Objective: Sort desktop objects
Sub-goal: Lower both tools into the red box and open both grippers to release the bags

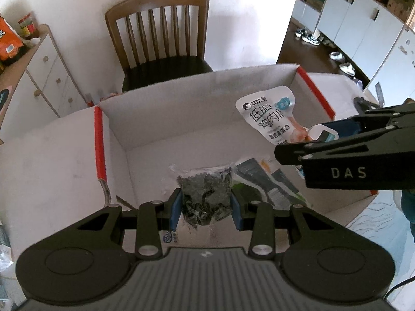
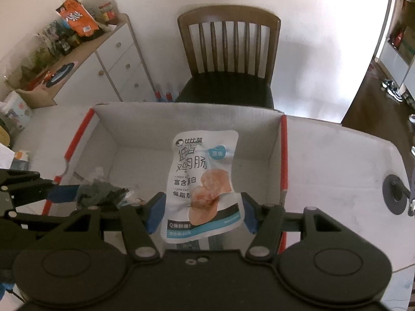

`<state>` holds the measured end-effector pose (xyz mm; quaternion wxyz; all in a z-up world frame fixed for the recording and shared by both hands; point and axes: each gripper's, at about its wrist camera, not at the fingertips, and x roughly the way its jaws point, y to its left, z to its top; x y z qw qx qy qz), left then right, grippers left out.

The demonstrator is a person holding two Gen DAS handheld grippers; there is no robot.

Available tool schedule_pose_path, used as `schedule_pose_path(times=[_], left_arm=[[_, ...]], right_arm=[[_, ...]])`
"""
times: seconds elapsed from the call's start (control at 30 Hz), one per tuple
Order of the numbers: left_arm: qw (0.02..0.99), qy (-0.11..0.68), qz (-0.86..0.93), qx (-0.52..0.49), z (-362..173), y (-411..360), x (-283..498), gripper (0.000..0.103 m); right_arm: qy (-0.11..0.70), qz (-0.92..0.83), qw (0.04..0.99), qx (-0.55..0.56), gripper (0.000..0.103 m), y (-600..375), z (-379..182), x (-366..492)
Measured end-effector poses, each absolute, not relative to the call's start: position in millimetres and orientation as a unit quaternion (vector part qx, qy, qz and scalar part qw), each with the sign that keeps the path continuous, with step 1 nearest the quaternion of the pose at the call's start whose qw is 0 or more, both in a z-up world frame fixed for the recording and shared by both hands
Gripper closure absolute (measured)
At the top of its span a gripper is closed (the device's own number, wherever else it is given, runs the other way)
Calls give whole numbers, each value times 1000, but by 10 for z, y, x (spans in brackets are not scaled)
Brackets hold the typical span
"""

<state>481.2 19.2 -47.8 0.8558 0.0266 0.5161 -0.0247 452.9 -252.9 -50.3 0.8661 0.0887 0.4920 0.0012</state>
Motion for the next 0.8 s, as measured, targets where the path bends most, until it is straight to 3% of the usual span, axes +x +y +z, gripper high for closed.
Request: schedule_pose_path(times=[0.8], left_arm=[[837, 546, -22, 36, -756, 167, 4975, 66]], right_arm=[[522, -7, 850, 70, 42, -2423, -910, 4820]])
